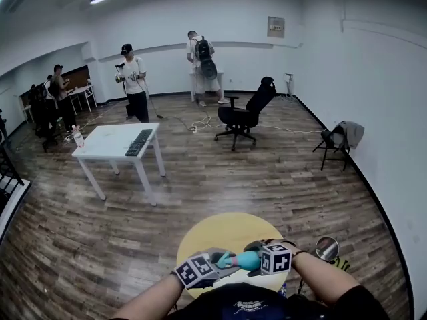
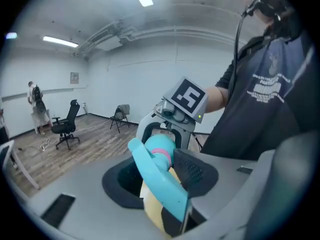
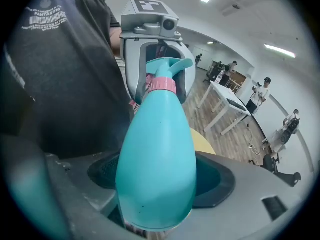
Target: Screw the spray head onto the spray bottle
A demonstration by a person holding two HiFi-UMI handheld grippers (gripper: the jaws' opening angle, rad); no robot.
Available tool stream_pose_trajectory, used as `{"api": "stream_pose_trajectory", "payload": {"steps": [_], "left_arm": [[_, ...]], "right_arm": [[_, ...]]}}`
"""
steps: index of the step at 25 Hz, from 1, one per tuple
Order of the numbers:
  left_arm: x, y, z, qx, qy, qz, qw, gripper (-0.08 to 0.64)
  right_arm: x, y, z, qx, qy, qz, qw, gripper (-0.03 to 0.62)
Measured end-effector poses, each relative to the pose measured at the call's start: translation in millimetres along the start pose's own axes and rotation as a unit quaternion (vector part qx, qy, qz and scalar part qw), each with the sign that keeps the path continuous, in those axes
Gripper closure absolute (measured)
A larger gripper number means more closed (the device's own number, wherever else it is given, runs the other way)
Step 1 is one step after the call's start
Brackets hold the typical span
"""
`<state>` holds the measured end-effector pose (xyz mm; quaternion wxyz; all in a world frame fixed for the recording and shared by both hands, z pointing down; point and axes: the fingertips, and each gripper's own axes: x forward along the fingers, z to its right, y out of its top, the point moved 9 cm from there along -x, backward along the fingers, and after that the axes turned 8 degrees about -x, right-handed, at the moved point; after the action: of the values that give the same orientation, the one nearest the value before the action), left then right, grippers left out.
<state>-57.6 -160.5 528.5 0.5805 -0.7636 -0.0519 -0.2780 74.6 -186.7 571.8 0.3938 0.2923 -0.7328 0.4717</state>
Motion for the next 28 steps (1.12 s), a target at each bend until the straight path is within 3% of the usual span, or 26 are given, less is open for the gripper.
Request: {"api": "stream_pose_trajectory", "payload": {"steps": [2,4,6,7,8,10,13,15,16,17,18,20,22,24,26,27,28], "left_arm": [[-9.7,-0.6,-10.7,-0.086,-0.019,0.072,0.9935,0.357],[-28.7,-4.1,-24.4,-0.193,-0.049,0.161,0.9666,0.295],[-49.6,-12.1,-37.3,-0.268,-0.063,0.22,0.9359,0.213],[-58.1,-16.2,-42.1,-0.285,-0.061,0.234,0.9273,0.202],[-64.0,-19.6,-45.3,-0.292,-0.056,0.238,0.9246,0.18],[-65.3,-22.6,-46.3,-0.283,-0.047,0.221,0.932,0.163],[-39.7,-13.1,-32.2,-0.224,-0.055,0.152,0.9611,0.163],[-13.3,-3.2,-13.7,-0.133,-0.051,0.076,0.9869,0.192],[-2.8,-0.8,-5.2,-0.069,-0.033,0.034,0.9965,0.276],[4.5,-1.0,1.5,-0.002,-0.008,-0.007,0.9999,0.288],[8.9,-3.0,6.2,0.048,0.01,-0.041,0.998,0.33],[10.4,-6.0,10.5,0.083,0.012,-0.071,0.994,0.331],[8.6,-7.0,10.1,0.086,0.011,-0.079,0.9931,0.331],[7.9,-6.1,5.3,0.06,0.008,-0.057,0.9966,0.333],[1.1,-3.6,-4.3,-0.011,-0.002,0.01,0.9999,0.333],[-6.8,-2.8,-10.9,-0.062,-0.007,0.059,0.9963,0.33],[-17.7,-2.9,-18.5,-0.119,-0.014,0.112,0.9865,0.307]], "right_arm": [[-3.1,-2.7,3.4,0.018,-0.002,0.016,1.0,0.187],[-6.3,-8.3,3.4,0.045,-0.006,0.035,0.998,0.187],[-8.2,-18.6,0.2,0.072,-0.012,0.046,0.996,0.186],[-8.6,-24.7,-1.4,0.081,-0.014,0.046,0.996,0.186],[-9.0,-29.6,-2.6,0.087,-0.016,0.043,0.995,0.186],[-9.6,-30.4,-2.3,0.085,-0.016,0.04,0.995,0.186],[-7.2,-12.5,2.8,0.048,-0.016,0.033,0.998,0.186],[-3.5,0.1,5.1,0.008,-0.014,0.005,1.0,0.186],[-0.5,1.5,5.0,-0.012,-0.013,-0.017,1.0,0.187],[2.5,0.2,4.0,-0.023,-0.008,-0.033,0.999,0.187],[4.8,-1.9,1.9,-0.024,0.0,-0.035,0.999,0.187],[7.8,-3.5,-3.5,-0.012,0.016,-0.023,1.0,0.187],[9.7,-2.4,-4.3,-0.008,0.02,-0.016,1.0,0.187],[8.8,-3.3,1.0,-0.006,0.017,-0.012,1.0,0.187],[4.2,-5.9,6.7,0.006,0.009,0.001,1.0,0.187],[1.2,-7.4,8.2,0.019,0.004,0.011,1.0,0.188],[-2.1,-9.1,8.6,0.035,-0.002,0.023,0.999,0.187]]}}
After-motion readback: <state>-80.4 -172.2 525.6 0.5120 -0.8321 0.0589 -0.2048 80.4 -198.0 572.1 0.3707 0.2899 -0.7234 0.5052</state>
